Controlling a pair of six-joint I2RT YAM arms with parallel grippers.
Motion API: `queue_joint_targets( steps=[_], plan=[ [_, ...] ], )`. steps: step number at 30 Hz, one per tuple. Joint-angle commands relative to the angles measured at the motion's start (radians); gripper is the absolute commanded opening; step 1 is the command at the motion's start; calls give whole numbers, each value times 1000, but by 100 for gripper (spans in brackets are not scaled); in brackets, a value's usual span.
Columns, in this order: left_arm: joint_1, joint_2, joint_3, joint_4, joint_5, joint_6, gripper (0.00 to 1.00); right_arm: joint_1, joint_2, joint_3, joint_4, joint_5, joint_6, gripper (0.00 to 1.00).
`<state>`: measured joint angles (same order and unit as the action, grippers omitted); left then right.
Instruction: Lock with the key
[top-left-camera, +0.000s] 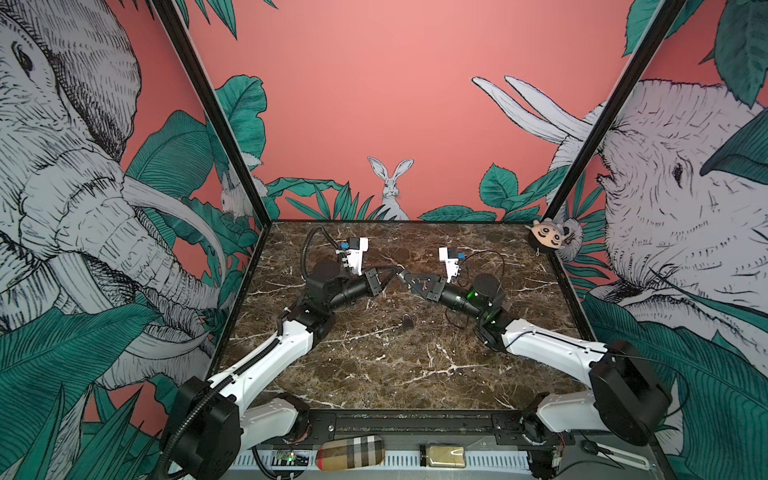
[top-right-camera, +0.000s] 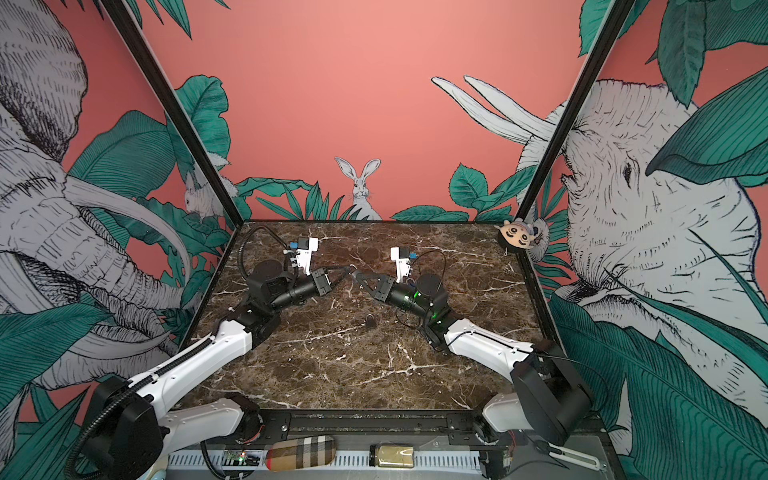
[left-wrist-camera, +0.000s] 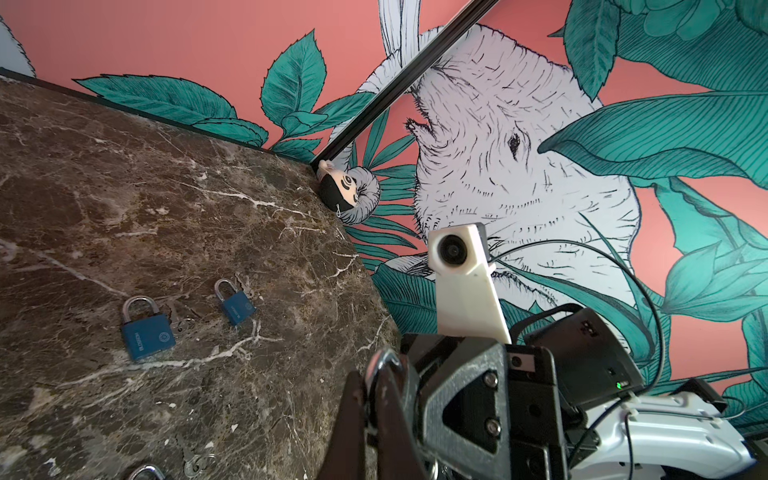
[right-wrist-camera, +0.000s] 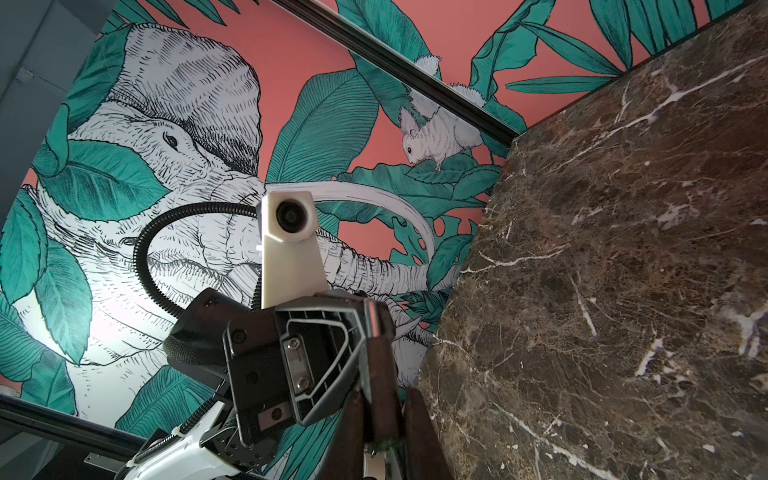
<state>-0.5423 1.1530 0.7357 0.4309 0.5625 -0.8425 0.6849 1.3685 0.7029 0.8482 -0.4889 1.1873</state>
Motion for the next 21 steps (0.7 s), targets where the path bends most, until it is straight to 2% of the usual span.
queue_joint_targets(
  steps=[1,5,7,11,16,21],
  plan=[
    [-134,-6,-9,-80,367,42,0,-17,13,81,95,129,20,0],
    [-133,-6,37,-193,301,106,0,-19,-6,57,70,148,8,1],
    [-131,4,78,-255,267,138,0,-19,-21,42,52,158,0,4],
    [-105,43,138,-301,221,141,0,-19,-73,1,0,185,-27,8],
    [-30,121,149,-237,212,61,0,-21,-151,-70,-25,222,-50,15],
    [17,196,128,-83,212,-33,0,-22,-198,-137,-18,235,-43,28]
  ],
)
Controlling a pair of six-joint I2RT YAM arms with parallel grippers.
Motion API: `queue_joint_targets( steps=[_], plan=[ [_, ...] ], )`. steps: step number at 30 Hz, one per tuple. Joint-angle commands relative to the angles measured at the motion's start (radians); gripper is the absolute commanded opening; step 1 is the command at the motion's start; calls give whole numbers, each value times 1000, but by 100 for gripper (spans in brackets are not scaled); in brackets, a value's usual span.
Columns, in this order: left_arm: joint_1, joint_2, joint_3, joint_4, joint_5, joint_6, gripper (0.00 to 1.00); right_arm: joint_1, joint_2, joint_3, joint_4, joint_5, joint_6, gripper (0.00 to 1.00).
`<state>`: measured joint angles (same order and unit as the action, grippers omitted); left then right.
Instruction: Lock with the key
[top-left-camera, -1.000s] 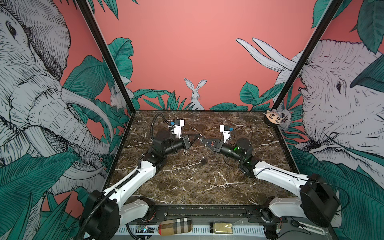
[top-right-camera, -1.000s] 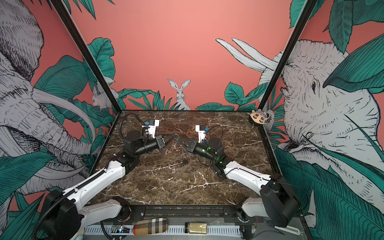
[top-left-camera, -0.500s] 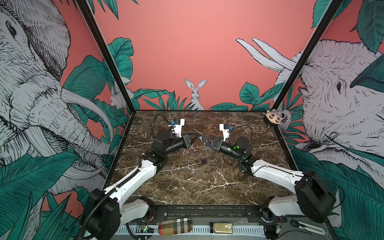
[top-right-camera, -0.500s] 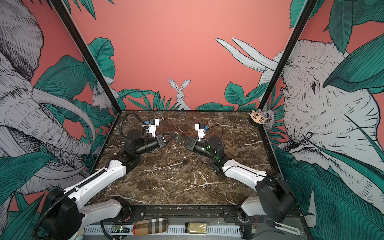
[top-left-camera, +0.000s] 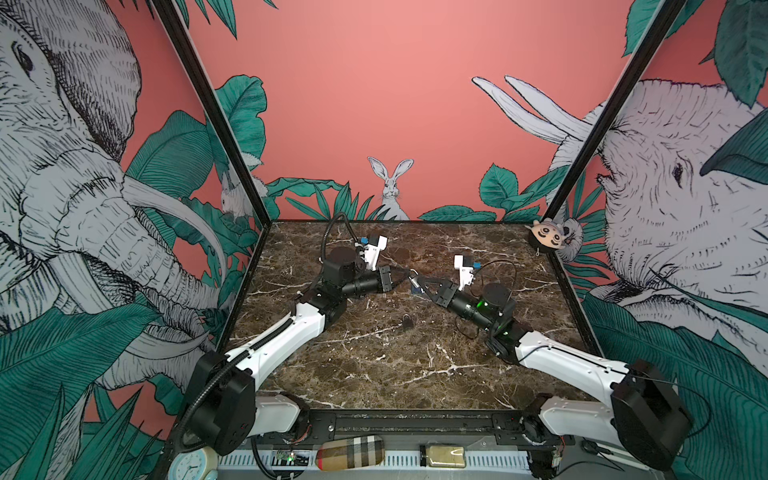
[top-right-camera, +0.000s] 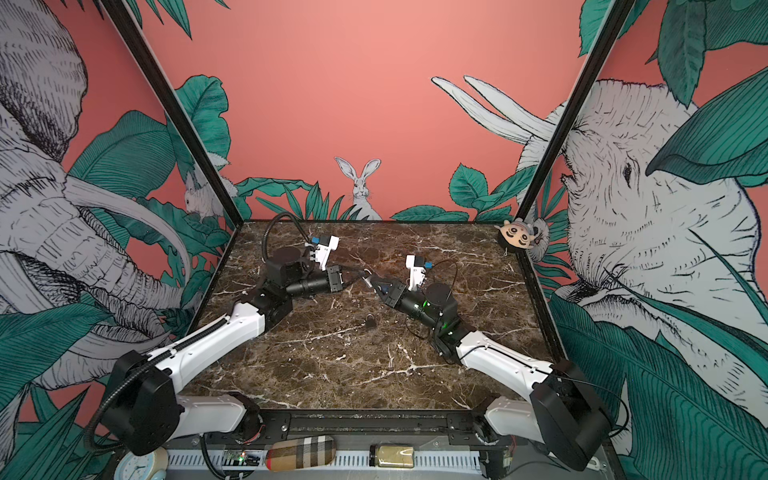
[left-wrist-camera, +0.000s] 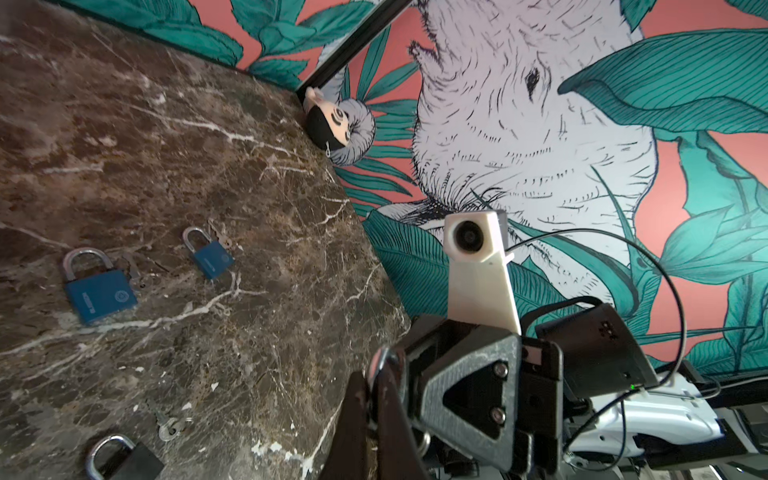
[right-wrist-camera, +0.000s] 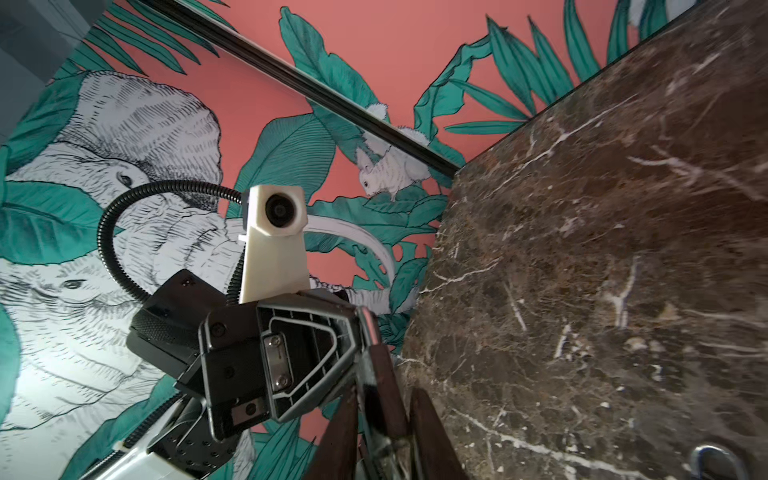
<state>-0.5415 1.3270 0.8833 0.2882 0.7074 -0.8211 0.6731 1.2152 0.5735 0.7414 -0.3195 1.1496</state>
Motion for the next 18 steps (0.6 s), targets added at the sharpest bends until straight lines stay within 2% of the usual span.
queue_joint_targets(
  steps=[1,9,15,18],
  plan=[
    [18,32,-17,74,65,-59,0,-11,-51,-17,90,66,-3,31],
    [18,79,12,125,50,-98,0,-9,-149,-85,0,101,-24,43],
    [19,79,19,138,64,-140,0,-6,-222,-151,-89,128,-49,46],
    [19,62,7,139,58,-142,0,-2,-216,-177,-80,130,-31,46]
  ],
)
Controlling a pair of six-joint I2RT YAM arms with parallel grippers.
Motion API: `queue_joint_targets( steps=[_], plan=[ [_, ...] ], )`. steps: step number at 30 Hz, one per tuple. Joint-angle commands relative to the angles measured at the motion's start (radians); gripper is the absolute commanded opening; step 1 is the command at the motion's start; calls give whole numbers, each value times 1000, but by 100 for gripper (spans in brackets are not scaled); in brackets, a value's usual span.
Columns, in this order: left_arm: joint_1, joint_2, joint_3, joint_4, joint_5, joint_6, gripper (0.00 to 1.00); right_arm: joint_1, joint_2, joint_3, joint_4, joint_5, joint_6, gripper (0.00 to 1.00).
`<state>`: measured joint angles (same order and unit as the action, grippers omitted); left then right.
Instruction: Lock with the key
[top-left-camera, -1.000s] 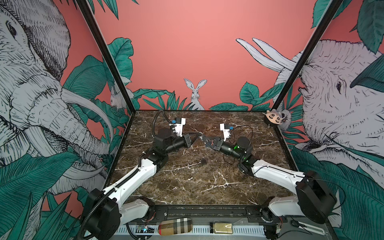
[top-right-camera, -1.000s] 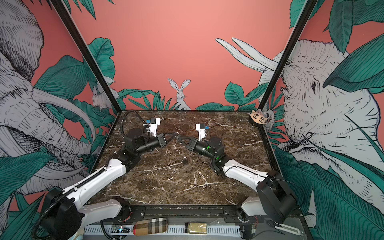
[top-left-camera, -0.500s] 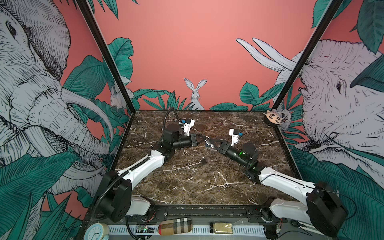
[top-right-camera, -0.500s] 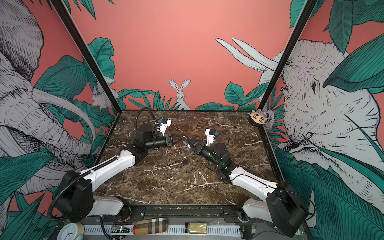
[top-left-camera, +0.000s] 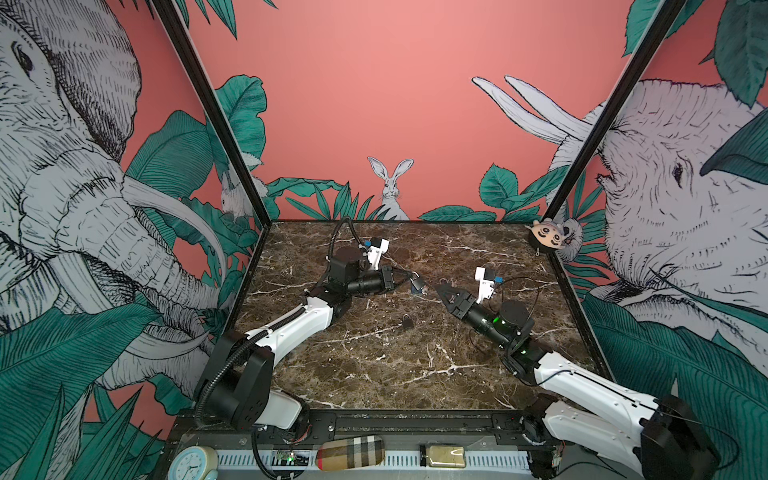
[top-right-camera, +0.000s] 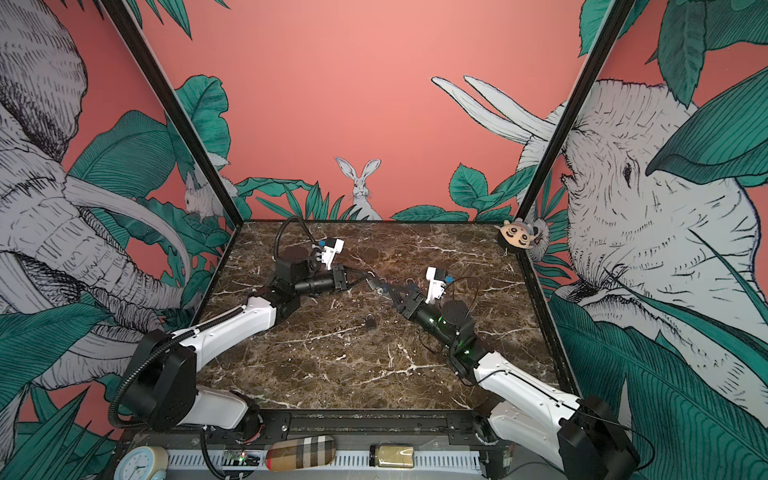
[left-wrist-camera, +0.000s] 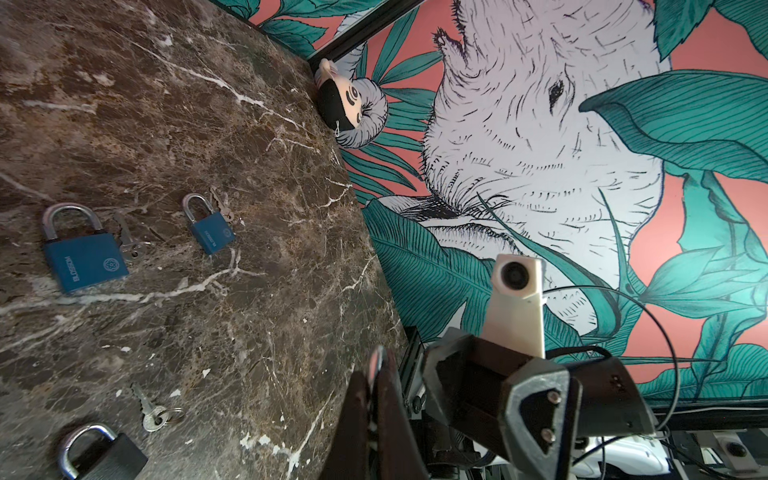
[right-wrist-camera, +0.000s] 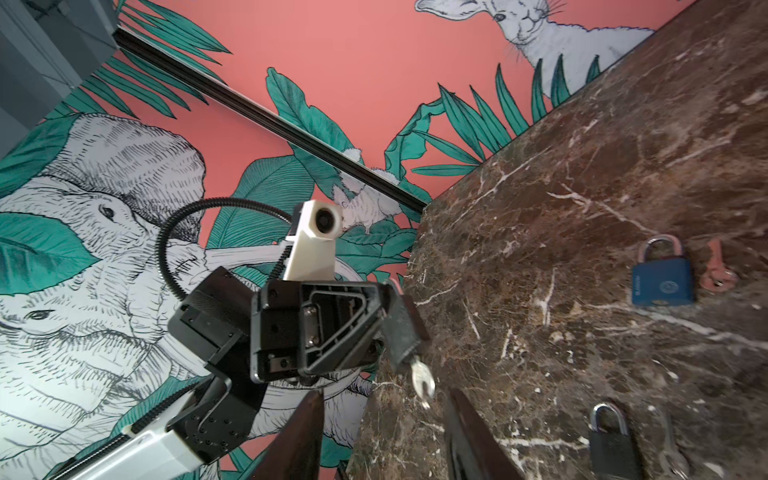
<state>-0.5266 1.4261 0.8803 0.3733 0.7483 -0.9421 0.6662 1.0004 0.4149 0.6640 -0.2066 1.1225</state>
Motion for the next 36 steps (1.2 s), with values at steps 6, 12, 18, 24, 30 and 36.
queue_joint_targets(
  steps=[6,12,18,24,30,36],
  plan=[
    [4,-58,-11,43,15,-12,0,29,103,-26,151,1,41,46],
    [3,-71,-25,38,20,-5,0,67,207,-2,254,9,59,45],
    [4,-85,-30,10,7,15,0,76,244,-9,353,13,74,44],
    [8,-84,-27,4,-7,22,0,77,217,-9,332,1,59,43],
    [10,-74,-15,4,-7,19,0,79,141,-36,264,3,36,43],
    [10,-70,-20,15,3,10,0,85,105,-28,189,-1,10,44]
  ],
)
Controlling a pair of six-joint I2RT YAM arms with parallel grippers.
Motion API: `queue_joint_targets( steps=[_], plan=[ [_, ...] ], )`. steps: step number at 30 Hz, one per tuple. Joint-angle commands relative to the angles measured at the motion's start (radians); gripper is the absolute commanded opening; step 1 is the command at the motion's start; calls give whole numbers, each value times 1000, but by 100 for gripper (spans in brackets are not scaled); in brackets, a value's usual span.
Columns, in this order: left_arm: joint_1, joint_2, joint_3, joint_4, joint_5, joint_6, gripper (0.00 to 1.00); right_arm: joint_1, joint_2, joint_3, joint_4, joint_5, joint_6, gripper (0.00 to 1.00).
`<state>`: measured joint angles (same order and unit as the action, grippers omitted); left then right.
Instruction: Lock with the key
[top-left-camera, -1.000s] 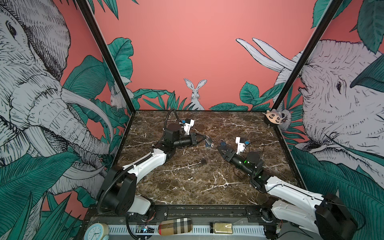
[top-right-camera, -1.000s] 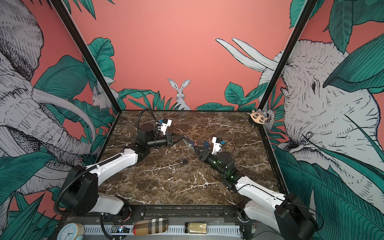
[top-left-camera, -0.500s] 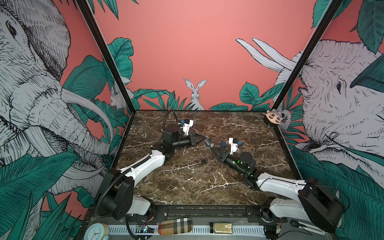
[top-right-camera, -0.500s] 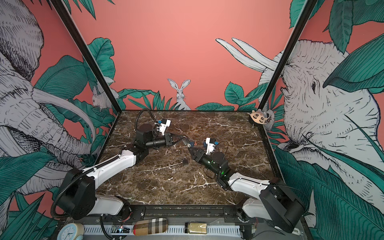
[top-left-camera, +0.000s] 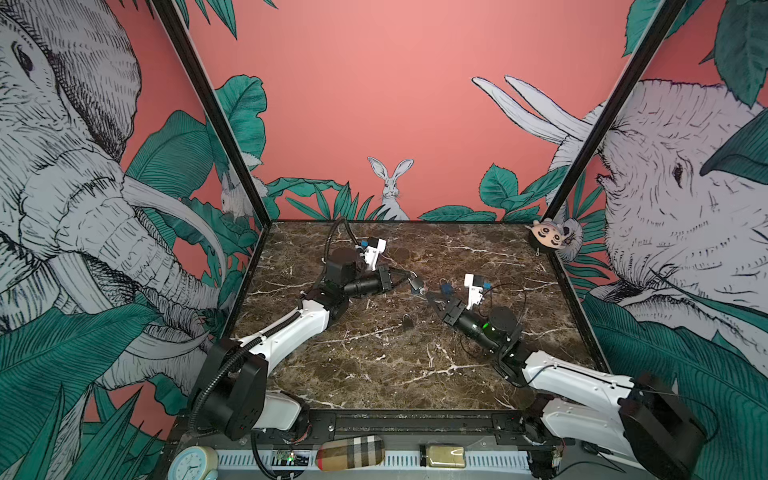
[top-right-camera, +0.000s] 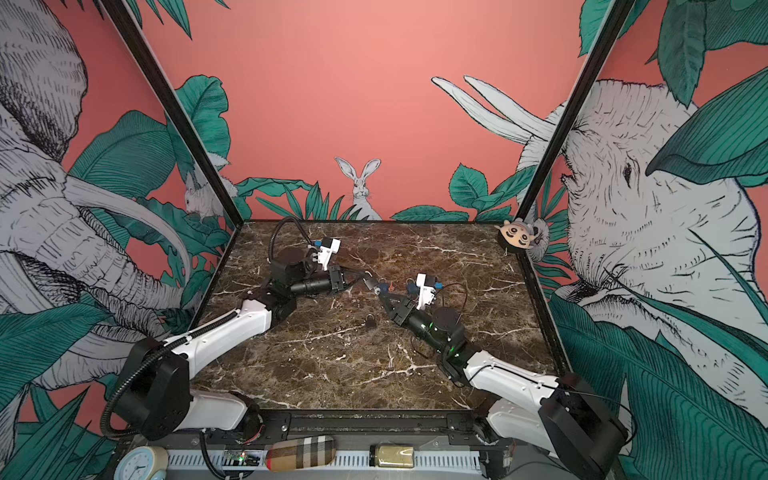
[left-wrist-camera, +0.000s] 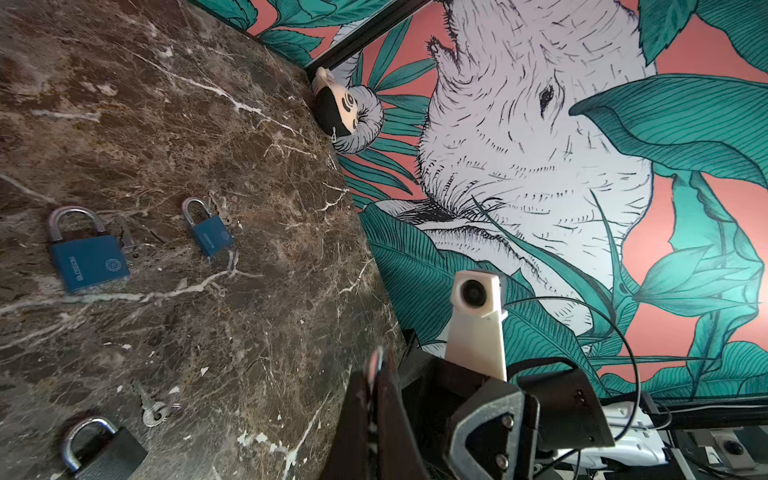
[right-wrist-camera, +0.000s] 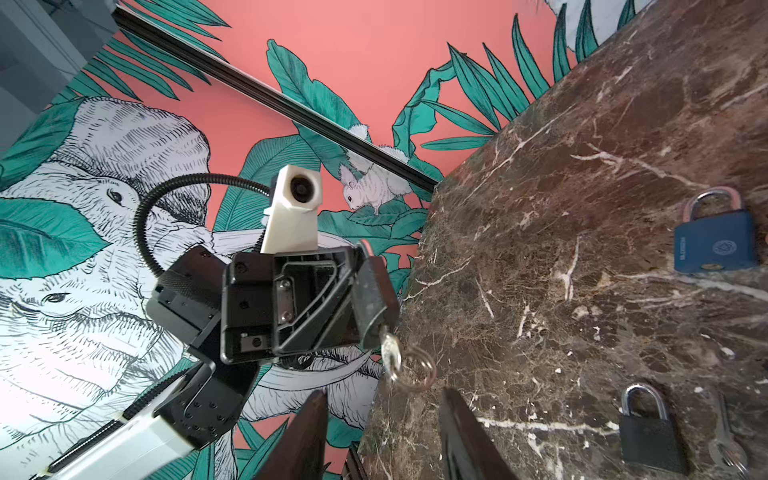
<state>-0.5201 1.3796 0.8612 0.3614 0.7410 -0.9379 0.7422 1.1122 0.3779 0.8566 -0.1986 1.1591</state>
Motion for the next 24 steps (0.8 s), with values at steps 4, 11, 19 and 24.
queue_joint_targets(
  steps=[4,11,19,24],
  plan=[
    [3,-27,-8,48,12,-14,0,11,37,26,27,-15,-24,43],
    [3,-42,-13,37,15,-12,0,13,115,46,113,-17,-7,43],
    [3,-40,-36,66,13,-27,0,13,124,65,119,-24,-5,43],
    [3,-45,-32,61,13,-27,0,13,130,75,106,-27,-10,39]
  ],
)
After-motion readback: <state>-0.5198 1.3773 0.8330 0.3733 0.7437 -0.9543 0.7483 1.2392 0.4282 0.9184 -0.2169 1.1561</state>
